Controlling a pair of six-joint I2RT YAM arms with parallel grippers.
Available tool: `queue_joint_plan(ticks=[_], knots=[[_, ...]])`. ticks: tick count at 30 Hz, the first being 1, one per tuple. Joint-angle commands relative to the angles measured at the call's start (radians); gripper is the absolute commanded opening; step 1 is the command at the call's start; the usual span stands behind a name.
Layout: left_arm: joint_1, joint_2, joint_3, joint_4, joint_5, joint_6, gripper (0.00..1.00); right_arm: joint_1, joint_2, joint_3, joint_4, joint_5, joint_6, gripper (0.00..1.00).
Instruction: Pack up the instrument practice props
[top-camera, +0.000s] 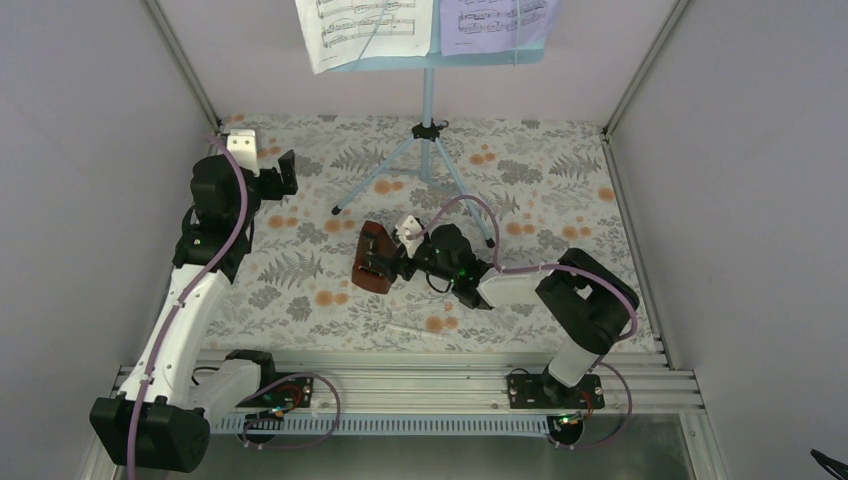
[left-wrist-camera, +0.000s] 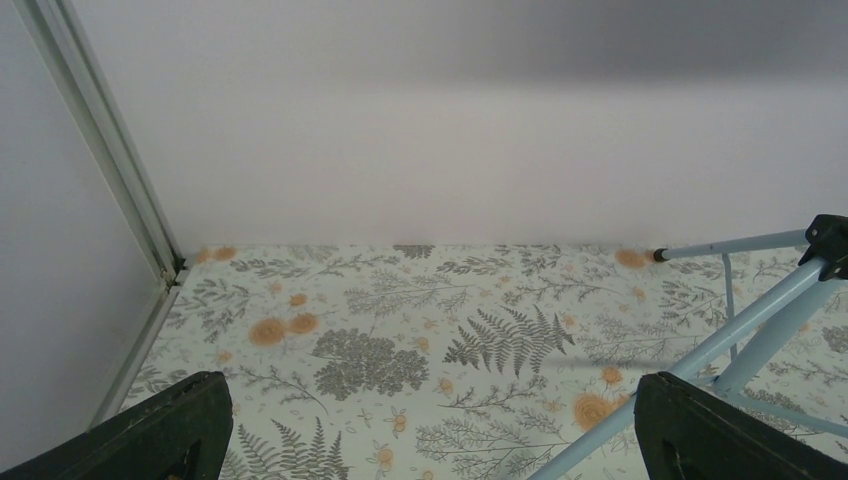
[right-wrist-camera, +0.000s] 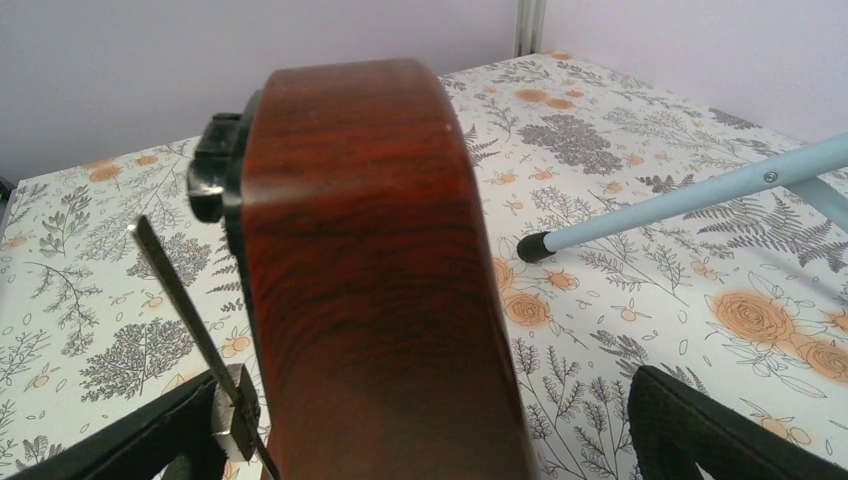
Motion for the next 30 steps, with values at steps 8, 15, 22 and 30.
queue_joint_plan(ticks=[8,15,22,30], knots=[[-0.003,-0.008,-0.001,0.018,0.019,-0.007,1.0,-0.007,-0.049,-0.028,0.042,0.033,0.03,0.86],[-0.003,-0.01,-0.001,0.018,0.019,-0.008,1.0,-0.006,-0.042,-0.017,0.036,0.032,0.029,0.81],[-0.003,-0.01,-0.001,0.017,0.017,-0.008,1.0,-0.01,-0.036,-0.003,0.022,0.043,0.036,0.76],[-0.003,-0.015,-0.001,0.017,0.012,-0.007,1.0,-0.013,-0.032,-0.002,0.025,0.043,0.058,0.72]])
